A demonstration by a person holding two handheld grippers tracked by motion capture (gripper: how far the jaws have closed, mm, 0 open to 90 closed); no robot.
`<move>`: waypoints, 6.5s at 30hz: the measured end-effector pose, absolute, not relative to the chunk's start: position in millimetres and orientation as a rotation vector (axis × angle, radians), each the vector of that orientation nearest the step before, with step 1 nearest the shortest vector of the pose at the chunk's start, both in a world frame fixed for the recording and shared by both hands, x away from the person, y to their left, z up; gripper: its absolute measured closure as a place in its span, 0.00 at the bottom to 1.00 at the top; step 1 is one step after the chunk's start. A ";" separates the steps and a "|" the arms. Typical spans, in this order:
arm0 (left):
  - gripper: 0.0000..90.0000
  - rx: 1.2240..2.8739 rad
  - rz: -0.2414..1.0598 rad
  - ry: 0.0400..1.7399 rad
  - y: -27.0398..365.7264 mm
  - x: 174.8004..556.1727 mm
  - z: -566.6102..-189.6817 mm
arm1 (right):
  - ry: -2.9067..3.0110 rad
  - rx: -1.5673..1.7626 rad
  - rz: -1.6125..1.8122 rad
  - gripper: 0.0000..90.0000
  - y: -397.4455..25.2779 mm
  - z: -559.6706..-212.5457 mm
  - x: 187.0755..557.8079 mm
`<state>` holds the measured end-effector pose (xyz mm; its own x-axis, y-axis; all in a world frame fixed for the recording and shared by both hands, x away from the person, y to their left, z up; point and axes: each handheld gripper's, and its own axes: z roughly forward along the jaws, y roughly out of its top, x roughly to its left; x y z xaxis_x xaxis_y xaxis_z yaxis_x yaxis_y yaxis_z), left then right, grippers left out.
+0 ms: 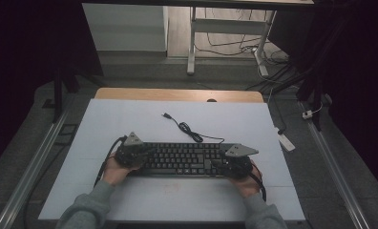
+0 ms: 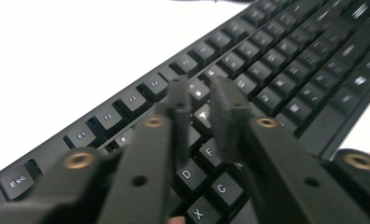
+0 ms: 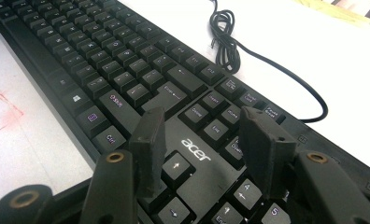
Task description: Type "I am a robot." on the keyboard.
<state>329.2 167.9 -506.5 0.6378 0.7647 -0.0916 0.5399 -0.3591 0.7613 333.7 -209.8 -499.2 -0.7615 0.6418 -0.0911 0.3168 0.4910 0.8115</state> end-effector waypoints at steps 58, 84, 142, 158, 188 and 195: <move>0.35 2.035 0.270 1.017 184.4 316.2 -496.0 | 2.461 0.637 1.291 0.99 -154.4 -489.6 338.0; 0.35 2.043 0.273 1.013 184.3 317.4 -496.8 | 2.563 0.639 1.200 0.99 -96.5 -508.4 369.8; 0.35 2.046 0.295 1.035 186.5 318.4 -498.7 | 2.450 0.759 1.250 0.68 -153.9 -496.7 356.7; 0.38 2.037 0.307 1.062 187.6 320.9 -500.1 | 2.420 0.808 1.209 0.63 -190.6 -501.0 340.7; 0.99 2.149 0.256 0.911 150.4 316.1 -507.4 | 2.428 0.777 1.207 0.62 -188.2 -501.0 341.6; 0.99 2.183 0.248 0.898 142.4 317.1 -512.4 | 2.429 0.780 1.203 0.62 -188.2 -501.2 341.8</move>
